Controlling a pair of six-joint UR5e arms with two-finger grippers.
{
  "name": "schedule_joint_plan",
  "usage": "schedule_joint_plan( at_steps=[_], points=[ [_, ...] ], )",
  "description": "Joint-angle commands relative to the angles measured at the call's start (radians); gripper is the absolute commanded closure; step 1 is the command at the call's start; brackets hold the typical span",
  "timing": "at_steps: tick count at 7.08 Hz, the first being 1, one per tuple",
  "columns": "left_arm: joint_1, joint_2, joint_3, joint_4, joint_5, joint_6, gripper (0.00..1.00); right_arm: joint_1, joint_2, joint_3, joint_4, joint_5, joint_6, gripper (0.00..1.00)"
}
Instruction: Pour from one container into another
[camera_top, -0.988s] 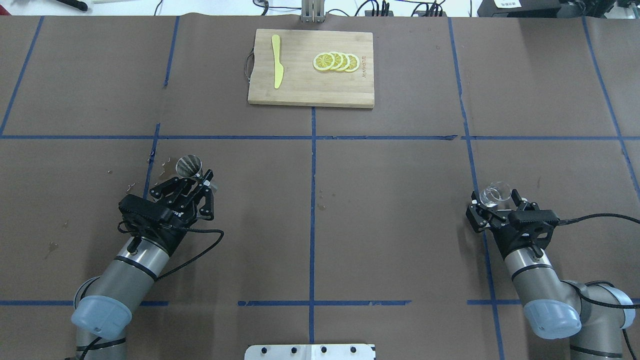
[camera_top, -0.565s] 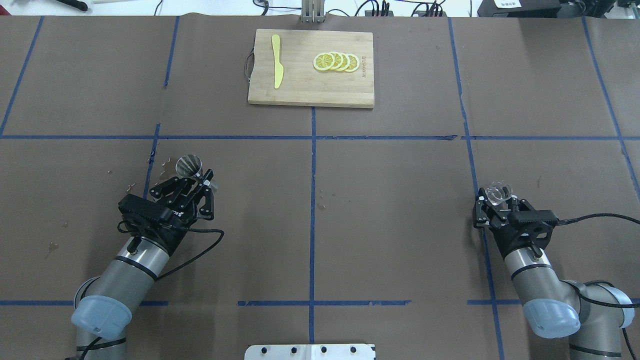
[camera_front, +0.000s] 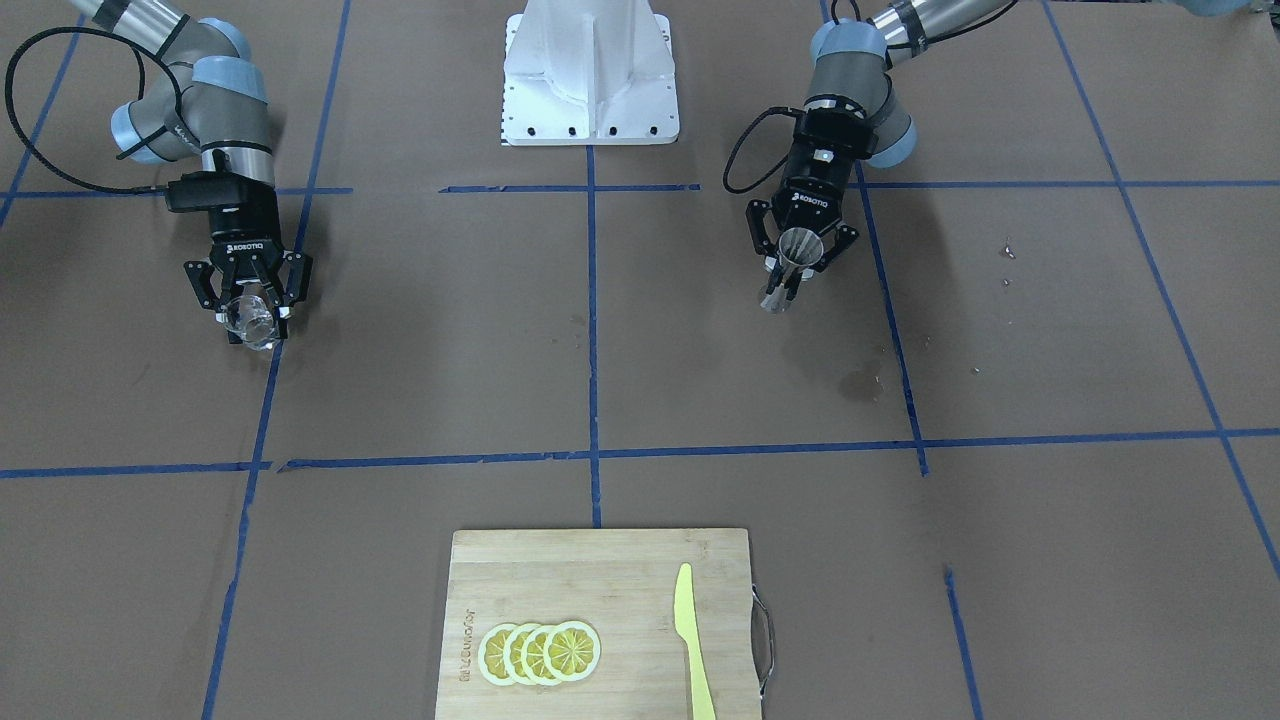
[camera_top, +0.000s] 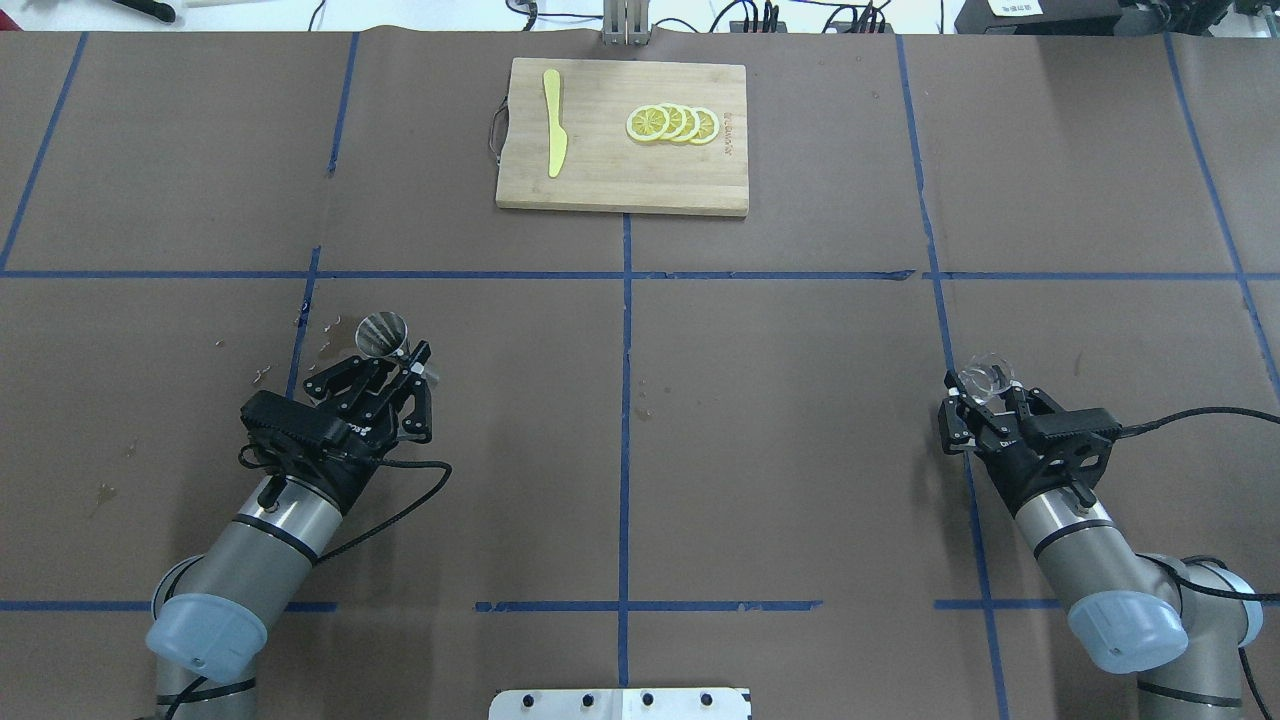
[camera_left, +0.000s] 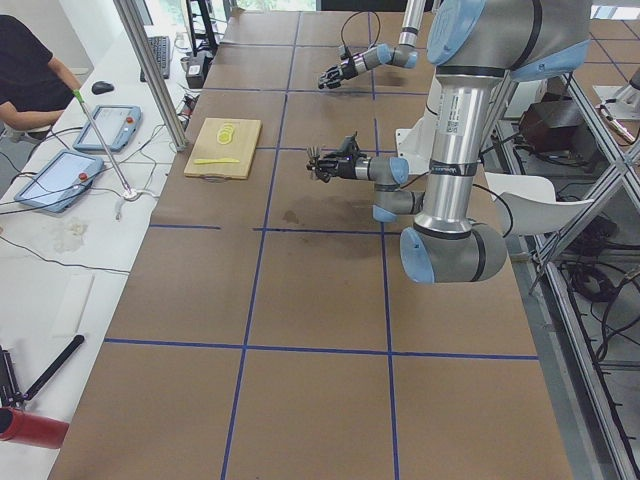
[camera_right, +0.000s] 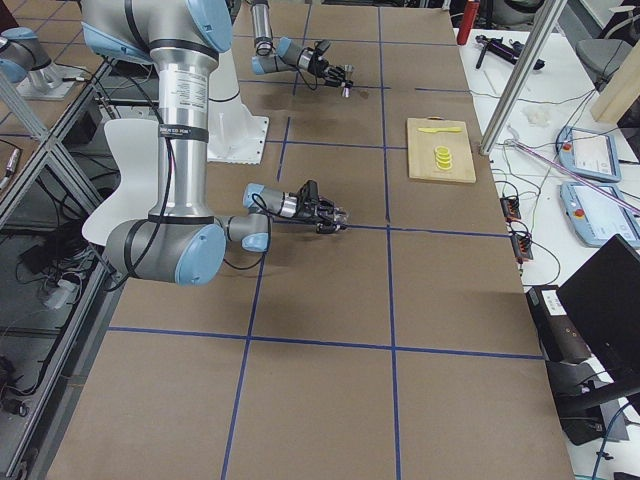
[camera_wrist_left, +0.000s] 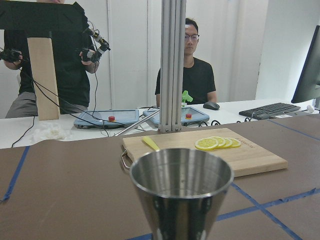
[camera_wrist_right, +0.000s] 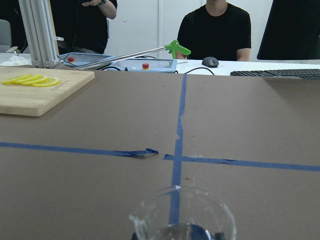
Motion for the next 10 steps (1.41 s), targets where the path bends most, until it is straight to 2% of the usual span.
schedule_joint_plan(
  at_steps=[1, 2, 4, 6, 7, 8, 10],
  points=[
    [0.029, -0.046, 0.004, 0.001, -0.016, 0.004, 1.0, 0.0, 0.034, 0.014, 0.059, 0.003, -0.1, 0.88],
    [0.037, -0.052, 0.001, -0.001, -0.041, 0.004, 1.0, 0.002, 0.049, 0.014, 0.059, 0.001, -0.117, 0.88],
    [0.027, -0.074, -0.023, -0.019, -0.165, 0.004, 1.0, 0.002, 0.048, 0.014, 0.06, -0.002, -0.117, 0.88],
    [0.03, -0.074, -0.013, -0.016, -0.159, 0.01, 1.0, 0.002, 0.045, 0.011, 0.06, -0.002, -0.117, 0.88],
    [0.027, -0.078, -0.016, -0.008, -0.157, 0.062, 1.0, 0.002, 0.048, 0.011, 0.06, -0.002, -0.117, 0.88],
    [0.017, -0.09, -0.023, -0.01, -0.157, 0.213, 1.0, 0.002, 0.049, 0.014, 0.059, -0.003, -0.119, 0.88],
    [-0.011, -0.133, -0.014, -0.007, -0.161, 0.251, 1.0, -0.003, 0.052, 0.037, 0.054, -0.005, -0.119, 0.88]
  ],
)
